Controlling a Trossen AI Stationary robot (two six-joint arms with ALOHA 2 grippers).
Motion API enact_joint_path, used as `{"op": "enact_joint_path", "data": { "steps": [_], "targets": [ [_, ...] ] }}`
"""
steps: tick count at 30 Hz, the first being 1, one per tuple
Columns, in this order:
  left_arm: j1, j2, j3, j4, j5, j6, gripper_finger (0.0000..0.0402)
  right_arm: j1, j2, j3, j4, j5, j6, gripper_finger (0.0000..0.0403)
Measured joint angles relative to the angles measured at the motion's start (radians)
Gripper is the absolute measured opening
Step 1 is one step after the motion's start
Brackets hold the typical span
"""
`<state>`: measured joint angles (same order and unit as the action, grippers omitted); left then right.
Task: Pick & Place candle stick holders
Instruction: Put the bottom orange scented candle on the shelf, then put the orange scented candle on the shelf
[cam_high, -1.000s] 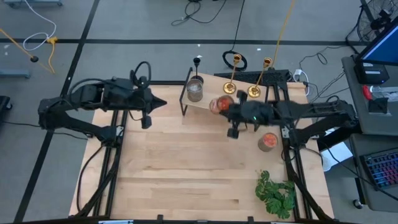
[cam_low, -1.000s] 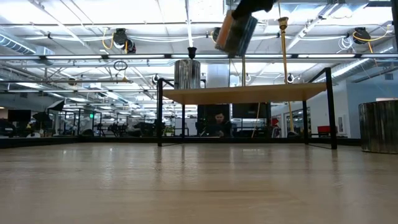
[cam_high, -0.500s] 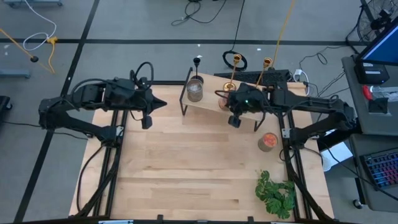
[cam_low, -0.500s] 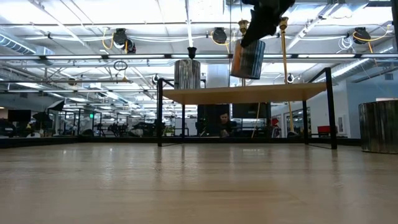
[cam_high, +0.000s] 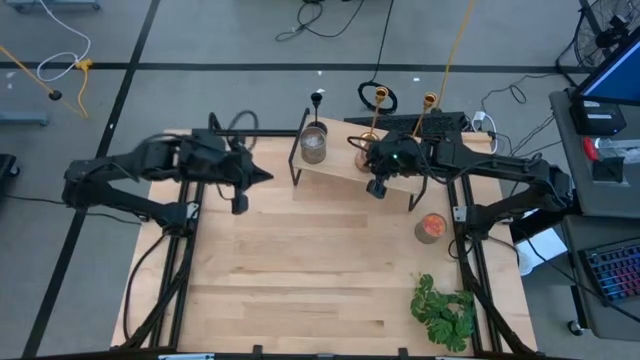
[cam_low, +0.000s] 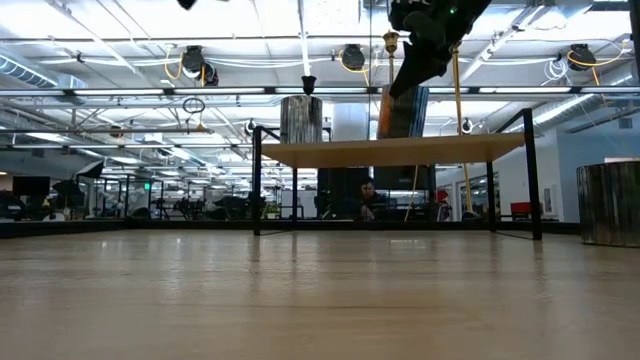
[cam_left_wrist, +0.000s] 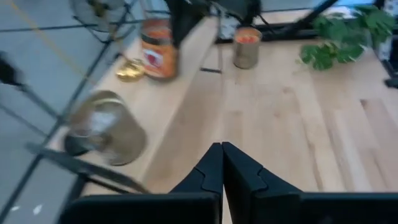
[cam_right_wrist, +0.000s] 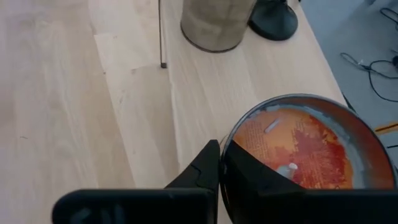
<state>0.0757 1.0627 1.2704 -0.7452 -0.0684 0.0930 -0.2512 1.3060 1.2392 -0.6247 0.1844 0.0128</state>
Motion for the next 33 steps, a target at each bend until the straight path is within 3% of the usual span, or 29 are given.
{"op": "enact_joint_path", "data": {
  "steps": [4, 10, 33],
  "targets": [
    [-0.011, -0.031, -0.165, 0.214, 0.068, 0.019, 0.0009, 0.001, 0.001, -0.001, 0.013, -0.005, -0.001, 0.0009],
    [-0.020, -0.051, -0.341, 0.417, 0.070, 0.006, 0.0012, 0.000, 0.002, -0.003, 0.024, -0.006, 0.001, 0.0020],
    [-0.020, -0.063, -0.364, 0.421, 0.068, -0.020, 0.0008, -0.017, 0.004, -0.005, 0.165, -0.026, -0.119, 0.0102]
  ]
}}
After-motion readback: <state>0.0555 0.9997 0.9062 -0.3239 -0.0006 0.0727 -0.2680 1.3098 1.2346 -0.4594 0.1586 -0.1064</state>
